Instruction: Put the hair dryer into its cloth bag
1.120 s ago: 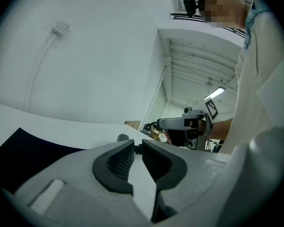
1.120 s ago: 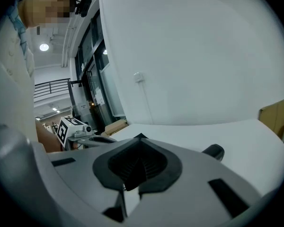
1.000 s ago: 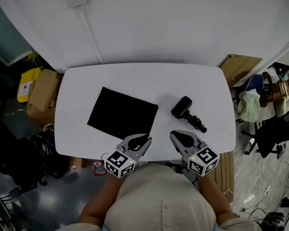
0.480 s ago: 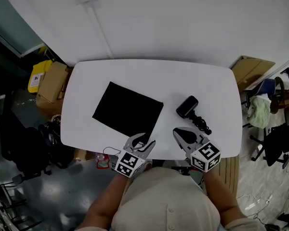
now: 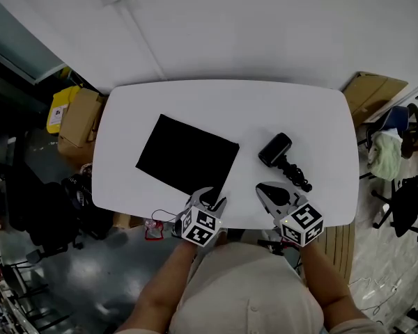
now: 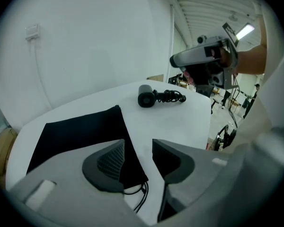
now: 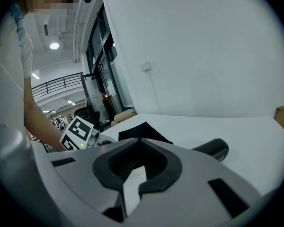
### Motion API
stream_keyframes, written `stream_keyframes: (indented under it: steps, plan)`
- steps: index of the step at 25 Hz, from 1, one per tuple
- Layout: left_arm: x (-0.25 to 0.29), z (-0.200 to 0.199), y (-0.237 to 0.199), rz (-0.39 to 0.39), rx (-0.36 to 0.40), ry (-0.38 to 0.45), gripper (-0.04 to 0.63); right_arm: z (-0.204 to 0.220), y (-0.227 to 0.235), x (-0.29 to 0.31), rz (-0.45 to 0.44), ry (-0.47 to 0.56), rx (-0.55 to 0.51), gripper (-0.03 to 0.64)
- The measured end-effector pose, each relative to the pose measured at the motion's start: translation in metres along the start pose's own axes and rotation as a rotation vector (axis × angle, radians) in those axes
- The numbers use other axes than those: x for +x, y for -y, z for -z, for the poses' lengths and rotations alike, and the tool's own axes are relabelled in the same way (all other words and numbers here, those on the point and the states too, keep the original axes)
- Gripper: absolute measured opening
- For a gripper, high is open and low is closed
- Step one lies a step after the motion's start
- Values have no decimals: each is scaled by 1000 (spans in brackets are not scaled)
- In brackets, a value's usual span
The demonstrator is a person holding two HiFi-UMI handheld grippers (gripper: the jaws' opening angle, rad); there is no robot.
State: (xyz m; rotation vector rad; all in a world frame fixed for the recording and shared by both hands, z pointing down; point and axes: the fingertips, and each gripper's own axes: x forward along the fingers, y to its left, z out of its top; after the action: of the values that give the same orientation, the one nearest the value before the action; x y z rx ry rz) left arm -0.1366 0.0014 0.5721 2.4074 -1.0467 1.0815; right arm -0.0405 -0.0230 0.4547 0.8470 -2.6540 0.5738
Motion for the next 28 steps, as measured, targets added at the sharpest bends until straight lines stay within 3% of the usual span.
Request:
stream_keyframes:
  steps: [6,11,17,23,28]
  plan:
    - [18,21,-6,-51,-14,-122,172,10,2,-2,0,-12,14,20]
    - [29,29,-14,-78,-86,-174,133,15,4,-3,1,-16,29,20]
    - [37,37,-16,-91,-92,-236,118,18,7,-4,6,-13,40,20]
    - [43,42,-18,-103,-92,-290,117,23,11,-7,14,-17,49,20]
    - [42,41,-25,-130,-142,-279,48,24,16,-9,17,-17,53,20]
